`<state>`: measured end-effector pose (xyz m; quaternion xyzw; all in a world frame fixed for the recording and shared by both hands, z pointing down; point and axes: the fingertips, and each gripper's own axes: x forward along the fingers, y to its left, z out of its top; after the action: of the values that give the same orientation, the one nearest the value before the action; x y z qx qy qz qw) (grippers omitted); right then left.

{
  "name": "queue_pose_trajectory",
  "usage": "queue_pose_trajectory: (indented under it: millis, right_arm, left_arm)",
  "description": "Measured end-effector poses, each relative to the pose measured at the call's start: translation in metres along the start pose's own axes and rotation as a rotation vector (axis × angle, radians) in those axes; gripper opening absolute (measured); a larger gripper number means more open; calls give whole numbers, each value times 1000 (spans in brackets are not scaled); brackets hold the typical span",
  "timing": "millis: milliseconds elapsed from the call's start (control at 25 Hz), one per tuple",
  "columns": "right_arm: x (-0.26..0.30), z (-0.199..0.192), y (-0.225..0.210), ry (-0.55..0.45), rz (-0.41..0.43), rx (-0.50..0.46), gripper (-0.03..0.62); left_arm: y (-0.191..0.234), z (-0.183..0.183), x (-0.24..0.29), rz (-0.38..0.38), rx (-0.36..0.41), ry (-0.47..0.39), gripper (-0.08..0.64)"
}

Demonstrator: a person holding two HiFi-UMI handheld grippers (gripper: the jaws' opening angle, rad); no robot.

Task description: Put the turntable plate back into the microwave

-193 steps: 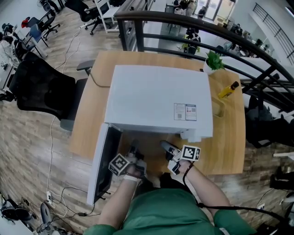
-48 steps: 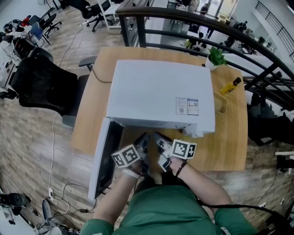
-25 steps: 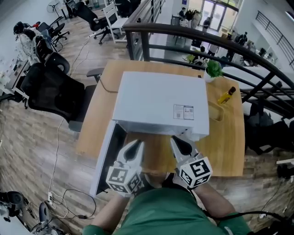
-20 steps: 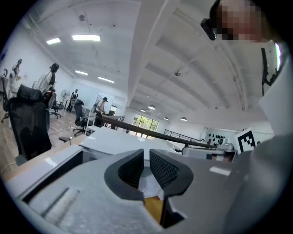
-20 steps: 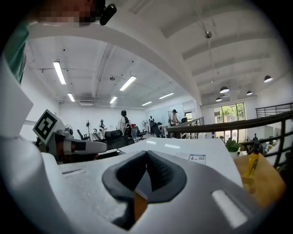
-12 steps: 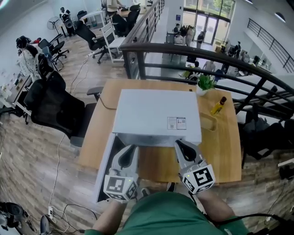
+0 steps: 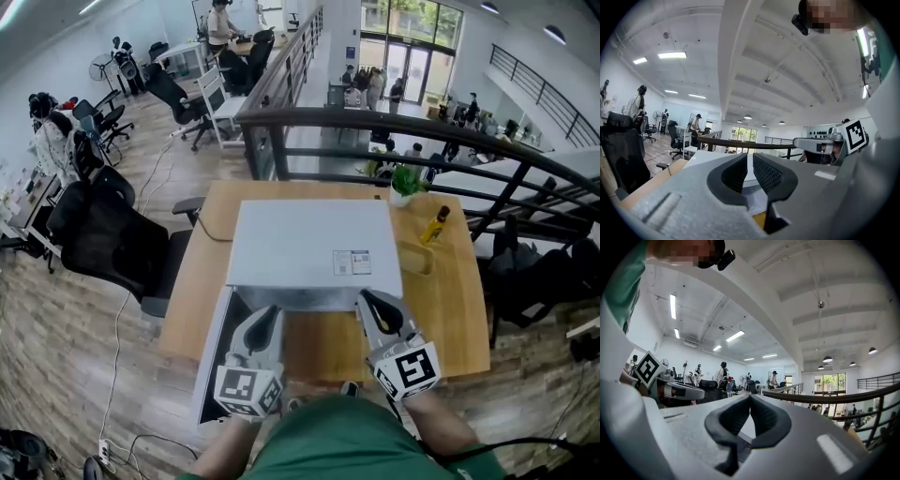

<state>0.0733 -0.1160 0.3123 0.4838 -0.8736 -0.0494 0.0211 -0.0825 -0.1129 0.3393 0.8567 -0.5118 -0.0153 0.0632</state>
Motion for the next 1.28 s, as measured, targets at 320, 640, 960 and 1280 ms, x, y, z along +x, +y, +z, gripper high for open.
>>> queue_pose_trajectory:
  millis: [320, 640, 960, 1280]
  right_arm:
    - [-1, -1, 5, 12, 17, -19, 4]
    - [5, -1, 3, 22, 11, -10, 3]
    - [8, -1, 1, 21, 17, -9, 3]
    - [10, 4, 4, -1, 19, -9, 3]
  left_arm:
    - [5, 1, -2, 20, -6, -22, 41]
    - [7, 4, 5, 4, 2, -23, 41]
    - [6, 1, 10, -1, 4, -12, 41]
    - [9, -2, 11, 1, -1, 3, 41]
